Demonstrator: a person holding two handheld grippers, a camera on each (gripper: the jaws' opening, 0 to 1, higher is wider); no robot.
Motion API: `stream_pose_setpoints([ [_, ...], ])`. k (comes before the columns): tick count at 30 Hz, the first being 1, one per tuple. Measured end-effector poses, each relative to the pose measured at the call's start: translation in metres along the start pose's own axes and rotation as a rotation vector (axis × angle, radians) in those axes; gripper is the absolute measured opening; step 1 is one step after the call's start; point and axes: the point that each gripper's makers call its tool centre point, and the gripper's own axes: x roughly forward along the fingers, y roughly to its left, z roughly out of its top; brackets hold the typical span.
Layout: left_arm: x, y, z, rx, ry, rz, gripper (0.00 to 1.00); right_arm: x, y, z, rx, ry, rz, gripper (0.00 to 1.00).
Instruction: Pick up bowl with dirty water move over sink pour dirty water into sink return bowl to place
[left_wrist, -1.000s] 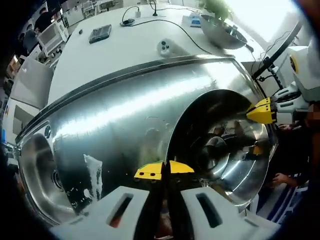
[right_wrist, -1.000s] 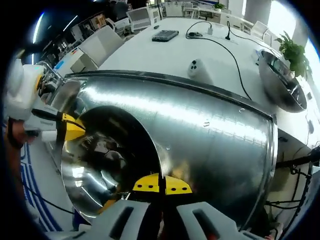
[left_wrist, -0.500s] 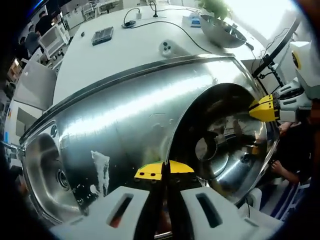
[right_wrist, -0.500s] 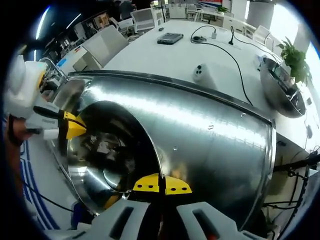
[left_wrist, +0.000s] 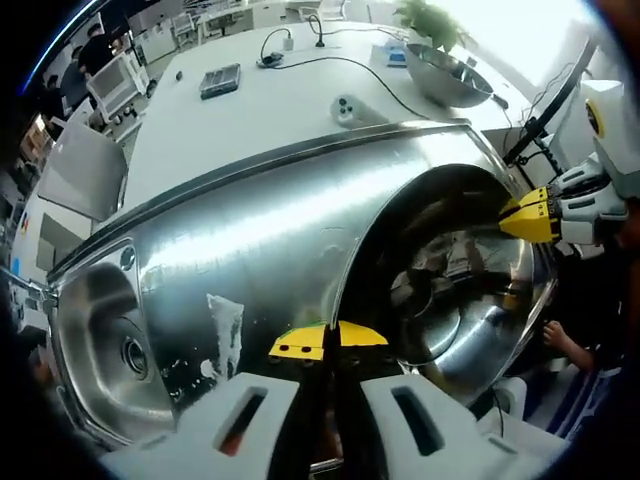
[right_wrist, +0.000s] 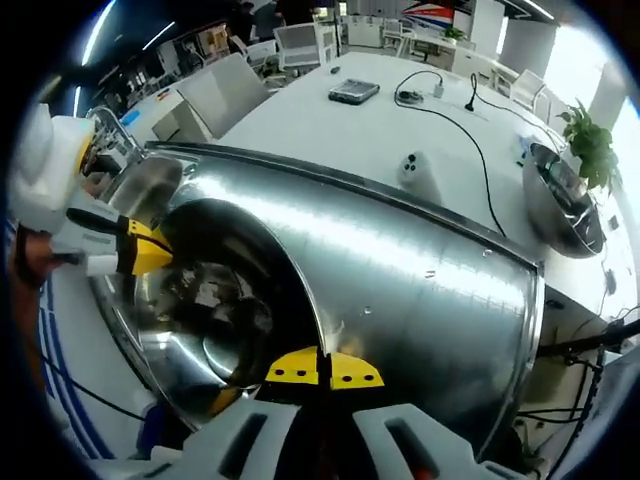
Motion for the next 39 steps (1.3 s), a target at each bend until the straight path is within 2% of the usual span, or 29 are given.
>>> stream_pose_setpoints([
  [11,-0.030,0.032,-0.014,-0.042,-0.058,0.012,0.00,-0.010,0.038,0.023,-0.067,-0.010,0.005,0.00],
  [20,-0.048,0.060,-0.030,-0.080,-0.061,0.032,0.00,-0.011,0.073,0.036,-0.118,0.001,0.010,0.00],
  [25,-0.058,0.081,-0.044,-0.105,-0.058,0.044,0.00,-0.008,0.098,0.048,-0.158,0.007,0.023,0.00],
  [27,-0.061,0.090,-0.050,-0.121,-0.057,0.049,0.00,-0.007,0.109,0.048,-0.171,0.012,0.029,0.00],
  [39,-0.077,0.150,-0.087,-0.189,-0.046,0.079,0.00,0.014,0.176,0.070,-0.254,0.045,0.068,0.00],
])
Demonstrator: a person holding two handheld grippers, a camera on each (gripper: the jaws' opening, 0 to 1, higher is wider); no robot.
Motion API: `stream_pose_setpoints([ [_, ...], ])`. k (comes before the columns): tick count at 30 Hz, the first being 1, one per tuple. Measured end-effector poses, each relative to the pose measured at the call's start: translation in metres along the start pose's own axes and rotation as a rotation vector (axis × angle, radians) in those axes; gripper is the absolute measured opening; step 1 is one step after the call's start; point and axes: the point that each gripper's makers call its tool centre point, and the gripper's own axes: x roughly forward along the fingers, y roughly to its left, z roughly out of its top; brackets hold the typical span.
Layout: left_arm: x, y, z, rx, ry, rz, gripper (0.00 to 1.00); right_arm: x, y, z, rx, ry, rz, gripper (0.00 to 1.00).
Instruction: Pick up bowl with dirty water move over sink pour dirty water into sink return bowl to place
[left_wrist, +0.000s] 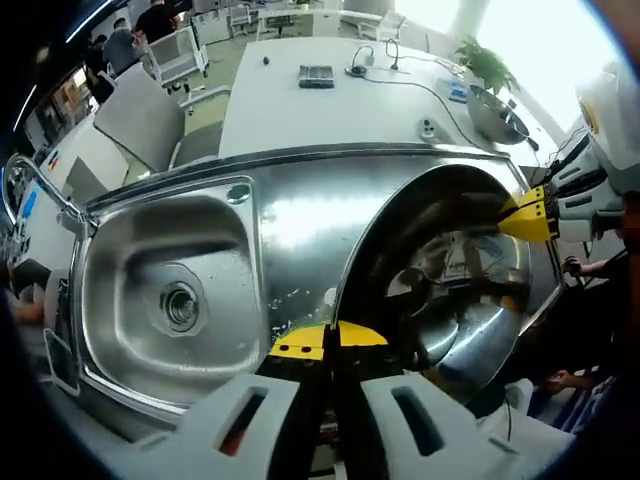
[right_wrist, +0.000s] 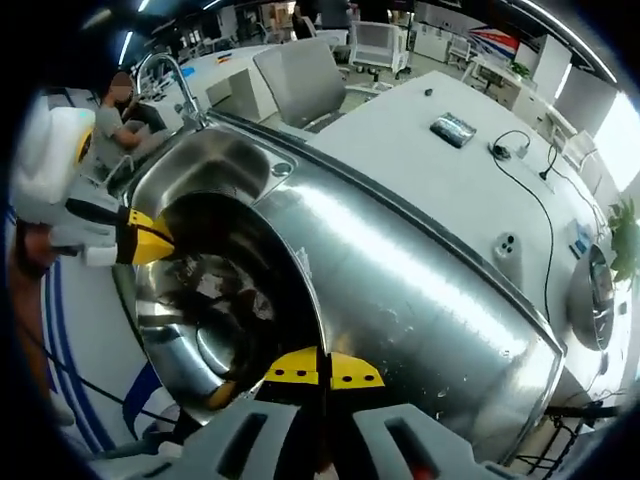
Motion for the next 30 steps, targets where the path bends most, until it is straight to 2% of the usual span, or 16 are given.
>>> stream_pose_setpoints([
  [8,-0.011,0.047,-0.015,-0.058,0.000,0.027,0.00,0.013,0.037,0.032,-0.055,-0.004,0.019,0.00],
  [18,-0.013,0.096,-0.029,-0.117,0.002,0.068,0.00,0.038,0.073,0.068,-0.117,-0.005,0.041,0.00],
  [25,-0.017,0.127,-0.025,-0.157,-0.047,0.109,0.00,0.050,0.088,0.094,-0.129,-0.049,0.048,0.00],
  [30,-0.014,0.143,-0.029,-0.174,-0.054,0.138,0.00,0.060,0.099,0.109,-0.152,-0.061,0.030,0.00],
])
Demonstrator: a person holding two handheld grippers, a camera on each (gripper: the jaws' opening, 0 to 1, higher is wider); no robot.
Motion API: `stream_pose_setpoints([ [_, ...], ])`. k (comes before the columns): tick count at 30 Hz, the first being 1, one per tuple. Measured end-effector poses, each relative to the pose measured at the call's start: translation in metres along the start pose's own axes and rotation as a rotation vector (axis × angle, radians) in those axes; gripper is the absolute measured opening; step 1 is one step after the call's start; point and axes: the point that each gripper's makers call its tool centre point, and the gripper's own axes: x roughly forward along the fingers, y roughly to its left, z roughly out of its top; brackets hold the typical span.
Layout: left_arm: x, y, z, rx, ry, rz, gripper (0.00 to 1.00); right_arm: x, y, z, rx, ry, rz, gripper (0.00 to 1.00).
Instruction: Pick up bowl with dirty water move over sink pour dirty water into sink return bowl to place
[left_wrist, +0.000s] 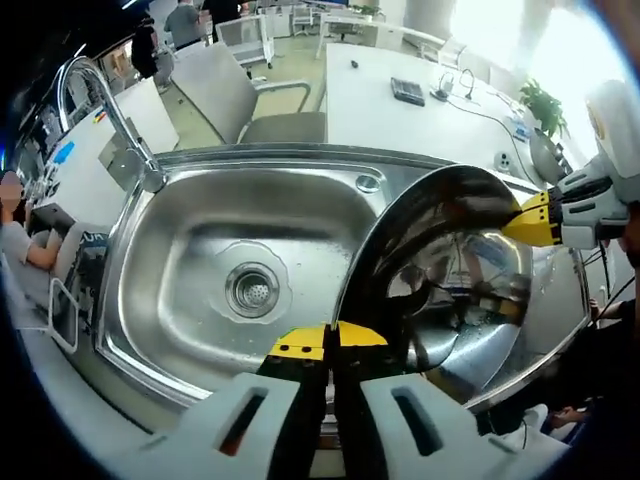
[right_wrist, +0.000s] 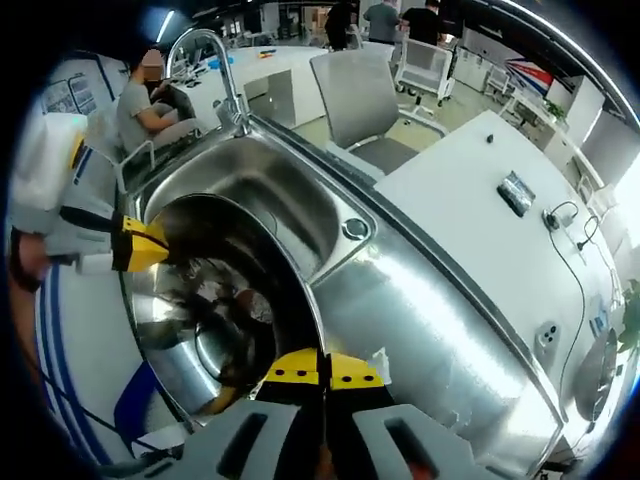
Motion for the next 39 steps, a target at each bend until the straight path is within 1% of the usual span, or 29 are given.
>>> stream_pose_setpoints([
  [3,-0.001,0.009,0.001,-0.010,-0.012,0.008,0.00,0.003,0.003,0.008,-0.015,-0.015,-0.003,0.00],
  [7,-0.002,0.019,0.005,-0.014,-0.046,0.032,0.00,0.006,0.007,0.020,-0.042,-0.046,-0.019,0.00],
  [11,-0.003,0.024,0.007,0.012,-0.060,0.066,0.00,0.010,0.009,0.026,-0.048,-0.064,-0.030,0.00],
  [12,-0.004,0.027,0.010,0.013,-0.076,0.077,0.00,0.011,0.009,0.027,-0.047,-0.071,-0.028,0.00],
  [16,-0.004,0.035,0.012,0.010,-0.082,0.085,0.00,0.014,0.013,0.034,-0.044,-0.094,-0.024,0.00],
  [19,-0.006,0.041,0.014,0.009,-0.106,0.093,0.00,0.013,0.014,0.040,-0.053,-0.116,-0.038,0.00],
  [21,-0.007,0.045,0.016,0.005,-0.125,0.103,0.00,0.011,0.017,0.048,-0.063,-0.158,-0.044,0.00],
  [22,-0.008,0.047,0.016,0.018,-0.130,0.118,0.00,0.011,0.017,0.055,-0.074,-0.197,-0.054,0.00],
  [23,-0.010,0.049,0.017,0.009,-0.147,0.129,0.00,0.012,0.019,0.053,-0.070,-0.181,-0.057,0.00],
  [24,-0.012,0.051,0.019,0.020,-0.162,0.142,0.00,0.013,0.019,0.056,-0.074,-0.198,-0.072,0.00],
  [25,-0.014,0.054,0.020,0.032,-0.176,0.168,0.00,0.013,0.021,0.059,-0.080,-0.212,-0.076,0.00],
  [27,-0.018,0.057,0.022,0.029,-0.203,0.174,0.00,0.014,0.021,0.062,-0.082,-0.224,-0.085,0.00],
  [29,-0.020,0.062,0.024,0.026,-0.217,0.186,0.00,0.014,0.024,0.066,-0.079,-0.242,-0.074,0.00],
  [32,-0.024,0.067,0.025,0.019,-0.243,0.193,0.00,0.011,0.027,0.075,-0.094,-0.284,-0.086,0.00],
  [34,-0.026,0.070,0.027,0.017,-0.263,0.201,0.00,0.008,0.029,0.078,-0.098,-0.296,-0.085,0.00],
  [35,-0.029,0.073,0.028,0.013,-0.286,0.207,0.00,0.007,0.030,0.081,-0.102,-0.315,-0.087,0.00],
  [38,-0.034,0.076,0.029,0.019,-0.322,0.232,0.00,0.005,0.033,0.086,-0.126,-0.353,-0.103,0.00],
  [39,-0.035,0.077,0.030,0.024,-0.336,0.240,0.00,0.005,0.034,0.086,-0.131,-0.354,-0.107,0.00],
])
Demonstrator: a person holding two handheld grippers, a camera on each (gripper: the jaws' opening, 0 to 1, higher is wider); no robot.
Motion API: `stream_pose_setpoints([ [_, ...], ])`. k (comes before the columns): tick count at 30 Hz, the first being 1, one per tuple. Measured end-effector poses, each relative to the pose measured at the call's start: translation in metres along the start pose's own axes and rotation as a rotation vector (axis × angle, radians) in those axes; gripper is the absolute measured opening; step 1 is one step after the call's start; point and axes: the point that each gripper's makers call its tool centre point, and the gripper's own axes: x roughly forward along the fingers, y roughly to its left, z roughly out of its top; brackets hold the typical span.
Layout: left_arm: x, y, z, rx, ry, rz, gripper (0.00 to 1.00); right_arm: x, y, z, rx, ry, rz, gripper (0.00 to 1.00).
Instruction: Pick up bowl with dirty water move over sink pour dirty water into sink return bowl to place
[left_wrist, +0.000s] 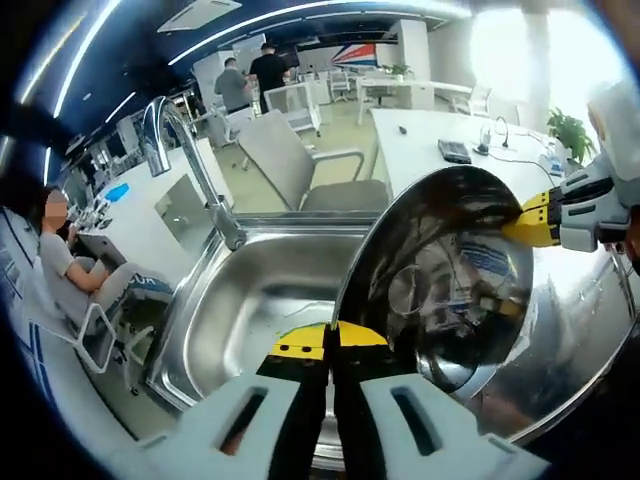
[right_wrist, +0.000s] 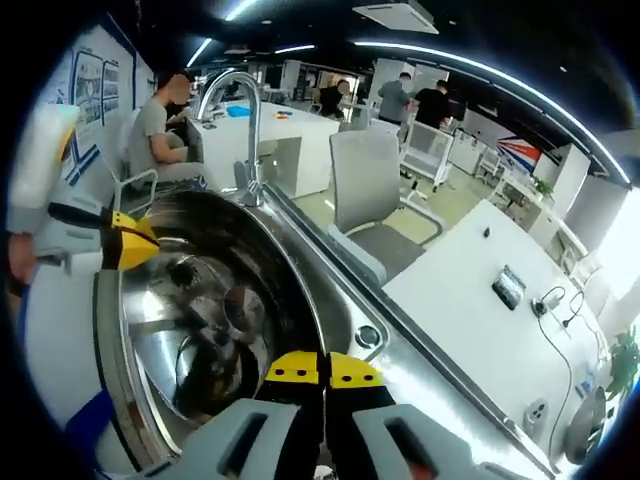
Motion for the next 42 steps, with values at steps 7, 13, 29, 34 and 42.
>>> stream_pose_setpoints([
  [7,-0.008,0.012,0.009,0.006,-0.092,0.046,0.00,-0.003,0.003,0.018,-0.052,-0.103,-0.045,0.00],
  [13,-0.014,0.022,0.016,-0.004,-0.173,0.076,0.00,-0.009,0.005,0.034,-0.073,-0.179,-0.074,0.00],
  [29,-0.015,0.037,0.024,-0.016,-0.328,0.160,0.00,-0.004,0.006,0.058,-0.180,-0.306,-0.164,0.00],
  [34,-0.018,0.041,0.029,-0.011,-0.370,0.182,0.00,-0.005,0.005,0.063,-0.204,-0.335,-0.182,0.00],
  [42,-0.022,0.041,0.037,-0.024,-0.426,0.191,0.00,-0.016,0.000,0.076,-0.254,-0.403,-0.232,0.00],
])
